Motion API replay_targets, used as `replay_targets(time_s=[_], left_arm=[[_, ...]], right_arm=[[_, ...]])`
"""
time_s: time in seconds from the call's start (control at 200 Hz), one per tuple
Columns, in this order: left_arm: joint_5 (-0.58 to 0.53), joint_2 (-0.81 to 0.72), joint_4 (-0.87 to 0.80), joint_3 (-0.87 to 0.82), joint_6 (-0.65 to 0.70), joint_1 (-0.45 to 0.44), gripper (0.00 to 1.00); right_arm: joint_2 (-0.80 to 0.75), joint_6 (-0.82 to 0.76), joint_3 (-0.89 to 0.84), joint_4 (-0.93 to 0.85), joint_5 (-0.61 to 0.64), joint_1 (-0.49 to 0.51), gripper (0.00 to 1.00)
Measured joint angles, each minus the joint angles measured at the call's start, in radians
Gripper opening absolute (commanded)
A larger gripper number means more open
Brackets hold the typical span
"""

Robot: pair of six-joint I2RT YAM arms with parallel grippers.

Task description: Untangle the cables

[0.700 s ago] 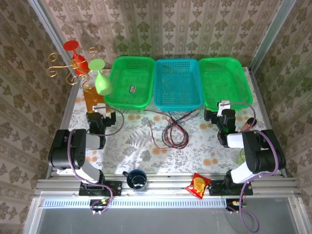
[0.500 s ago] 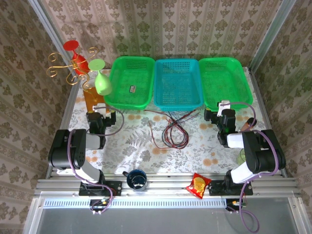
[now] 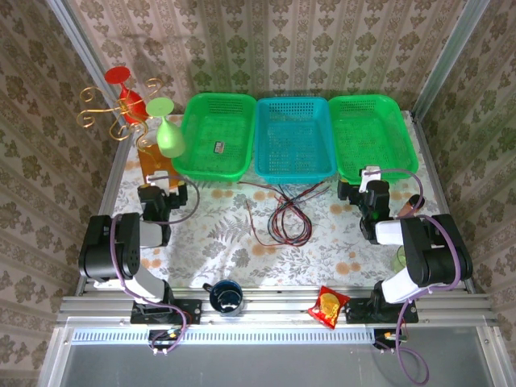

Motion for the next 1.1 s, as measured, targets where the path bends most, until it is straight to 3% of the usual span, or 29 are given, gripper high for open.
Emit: replay_targets(time_s=[0.44,0.57,0.79,0.925,1.1], left_arm=[[0.003,-0.002,0.036,-0.018,0.001,-0.008,1.00],[-0.001,-0.050,0.048,-0.059,0.002,-0.026,1.00],[-0.079,-0.191,0.048,-0.095,0.047,-0.114,1.00],[-0.135,-0.322,-0.057,-0.087,0.077,-0.191,1.00],[-0.194,-0.517,-0.387,0.029,0.030,-0.244,1.00]], right_arm=[[-0.013,0.000,-0.035,0.047,0.000,0.000,1.00],[-0.186,0.007,-0.146,0.049,0.005,0.000,1.00],[-0.458,0.007,-0.148,-0.059,0.008,0.000,1.00],[-0.568,0.018,-0.147,-0.177,0.008,0.000,1.00],[-0.738,0.114,-0.069,-0.419,0.008,0.004,1.00]])
